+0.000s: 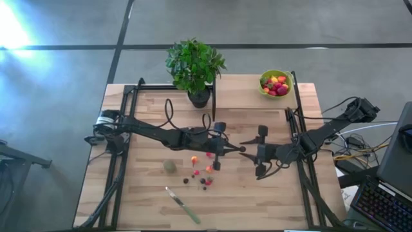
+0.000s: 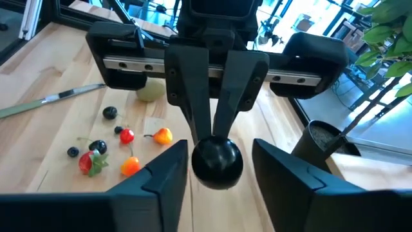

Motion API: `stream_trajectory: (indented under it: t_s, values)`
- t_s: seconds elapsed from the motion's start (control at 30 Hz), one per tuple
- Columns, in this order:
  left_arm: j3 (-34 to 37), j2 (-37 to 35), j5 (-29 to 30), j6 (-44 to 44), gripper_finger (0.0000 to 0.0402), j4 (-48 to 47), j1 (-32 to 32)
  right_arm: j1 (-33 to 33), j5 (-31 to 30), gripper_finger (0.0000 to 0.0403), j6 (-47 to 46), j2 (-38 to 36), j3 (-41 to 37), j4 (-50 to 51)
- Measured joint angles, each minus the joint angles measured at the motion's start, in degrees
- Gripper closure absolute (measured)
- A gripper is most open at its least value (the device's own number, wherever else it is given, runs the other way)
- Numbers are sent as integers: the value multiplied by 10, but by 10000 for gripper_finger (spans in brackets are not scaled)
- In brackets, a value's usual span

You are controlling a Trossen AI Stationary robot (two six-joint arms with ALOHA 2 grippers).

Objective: Pick & Place Fruit
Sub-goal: Put the black cherry into the green strainer bowl on the shelf

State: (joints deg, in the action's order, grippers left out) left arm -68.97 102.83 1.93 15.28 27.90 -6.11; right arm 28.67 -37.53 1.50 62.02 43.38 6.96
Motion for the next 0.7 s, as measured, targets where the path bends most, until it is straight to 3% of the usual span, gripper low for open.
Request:
stream_trajectory:
  t_s: [0.33, 0.57, 0.7]
  values:
    - [0, 0, 0, 2, 401, 0, 0, 0, 0, 307, 0, 0, 0, 0]
    - [0, 0, 0, 0, 398, 0, 0, -1, 0, 283, -18, 0, 0, 0]
    - [0, 0, 0, -6, 375, 0, 0, -2, 0, 287, -29, 0, 0, 0]
